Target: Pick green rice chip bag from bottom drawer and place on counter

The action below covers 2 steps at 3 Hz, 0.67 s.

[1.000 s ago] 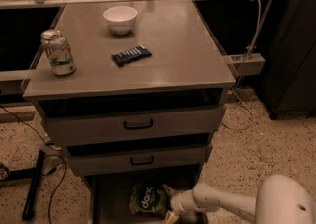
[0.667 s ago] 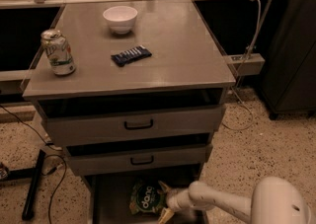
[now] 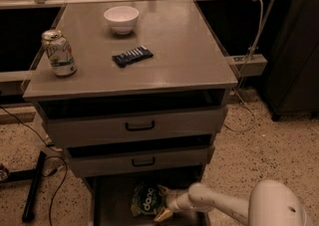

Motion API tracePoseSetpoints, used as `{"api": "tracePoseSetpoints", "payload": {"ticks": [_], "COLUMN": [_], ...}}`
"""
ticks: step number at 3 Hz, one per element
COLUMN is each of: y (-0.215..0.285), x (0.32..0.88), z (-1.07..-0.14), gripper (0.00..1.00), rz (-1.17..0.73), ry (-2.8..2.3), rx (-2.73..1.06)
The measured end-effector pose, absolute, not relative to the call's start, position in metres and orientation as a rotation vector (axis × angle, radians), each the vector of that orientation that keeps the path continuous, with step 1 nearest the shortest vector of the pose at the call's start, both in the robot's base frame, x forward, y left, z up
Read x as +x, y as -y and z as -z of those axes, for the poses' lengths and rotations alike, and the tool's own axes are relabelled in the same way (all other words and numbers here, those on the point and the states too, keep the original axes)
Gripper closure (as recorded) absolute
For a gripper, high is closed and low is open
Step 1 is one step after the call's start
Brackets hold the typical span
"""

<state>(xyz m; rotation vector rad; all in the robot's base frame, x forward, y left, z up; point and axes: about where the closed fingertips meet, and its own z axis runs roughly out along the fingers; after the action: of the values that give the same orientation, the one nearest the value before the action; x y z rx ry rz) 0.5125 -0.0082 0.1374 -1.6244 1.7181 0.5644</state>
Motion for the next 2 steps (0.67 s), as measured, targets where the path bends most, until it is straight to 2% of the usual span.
{"api": "tracePoseSetpoints", "payload": {"ticks": [2], "y": [0.0081], "x": [0.5124], "z": [-0.1374], "gripper": [0.65], "rz": [-0.565], "ry": [-1.718], "rx": [-1.624]}}
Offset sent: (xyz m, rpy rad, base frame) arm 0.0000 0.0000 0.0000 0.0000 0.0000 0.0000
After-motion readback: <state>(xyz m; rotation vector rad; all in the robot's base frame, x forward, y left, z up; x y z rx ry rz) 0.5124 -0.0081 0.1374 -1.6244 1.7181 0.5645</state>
